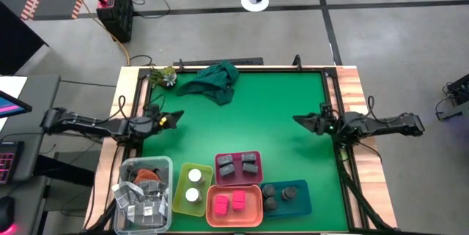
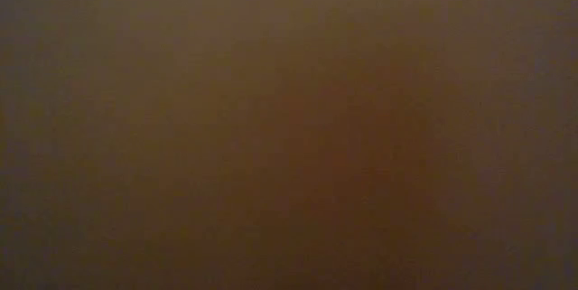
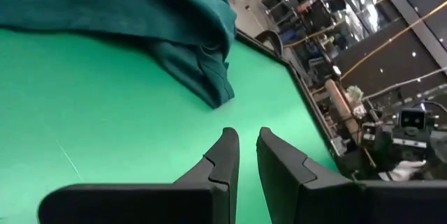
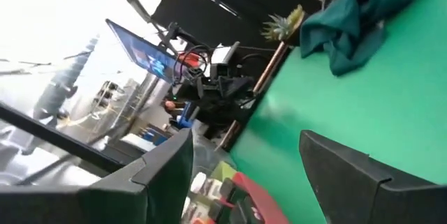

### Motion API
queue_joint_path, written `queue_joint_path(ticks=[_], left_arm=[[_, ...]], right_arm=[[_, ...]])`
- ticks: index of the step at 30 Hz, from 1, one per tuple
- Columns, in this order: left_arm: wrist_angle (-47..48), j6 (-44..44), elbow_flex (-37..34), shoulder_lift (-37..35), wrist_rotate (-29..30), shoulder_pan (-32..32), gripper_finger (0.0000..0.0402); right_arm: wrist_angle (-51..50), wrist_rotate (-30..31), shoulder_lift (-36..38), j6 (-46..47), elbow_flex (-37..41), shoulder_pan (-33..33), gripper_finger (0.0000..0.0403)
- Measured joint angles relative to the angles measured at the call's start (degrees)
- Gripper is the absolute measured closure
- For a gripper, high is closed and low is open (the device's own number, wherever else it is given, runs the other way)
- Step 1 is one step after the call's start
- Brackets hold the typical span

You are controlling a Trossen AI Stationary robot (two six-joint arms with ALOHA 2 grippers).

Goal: Sort spices by type
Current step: Move the green microfiber cloth to the left of the table

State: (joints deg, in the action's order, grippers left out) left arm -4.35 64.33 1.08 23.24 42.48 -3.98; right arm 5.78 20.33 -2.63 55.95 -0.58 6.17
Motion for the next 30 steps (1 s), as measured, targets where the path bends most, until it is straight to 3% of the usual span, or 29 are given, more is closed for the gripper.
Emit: queue_joint_path(ticks=[6, 10, 16, 23, 30], left_arm=[[0.5, -6.6, 2.7, 0.1, 0.4, 2.8, 0.0358], [-0.1, -12.6, 4.1, -0.1, 0.8, 4.7, 0.0358], [-2.7, -4.0, 4.5, 0.0, 0.3, 6.4, 0.0358], [-3.7, -7.4, 5.2, 4.0, -11.3, 13.8, 0.0358], [-2.4, -21.3, 14.6, 18.9, -22.8, 24.8, 0.0358]], right_arm=[[0.6, 0.6, 0.0, 2.4, 0.0, -0.9, 0.0117], [-1.7, 0.7, -0.9, -4.0, -2.8, -2.4, 0.0117], [-7.3, 1.0, -3.5, -6.3, -6.3, -6.4, 0.0117], [-7.6, 0.4, -3.7, -6.3, -6.3, -8.6, 0.0117], [-8.4, 0.1, -3.7, -6.3, -6.3, -8.6, 0.0117]])
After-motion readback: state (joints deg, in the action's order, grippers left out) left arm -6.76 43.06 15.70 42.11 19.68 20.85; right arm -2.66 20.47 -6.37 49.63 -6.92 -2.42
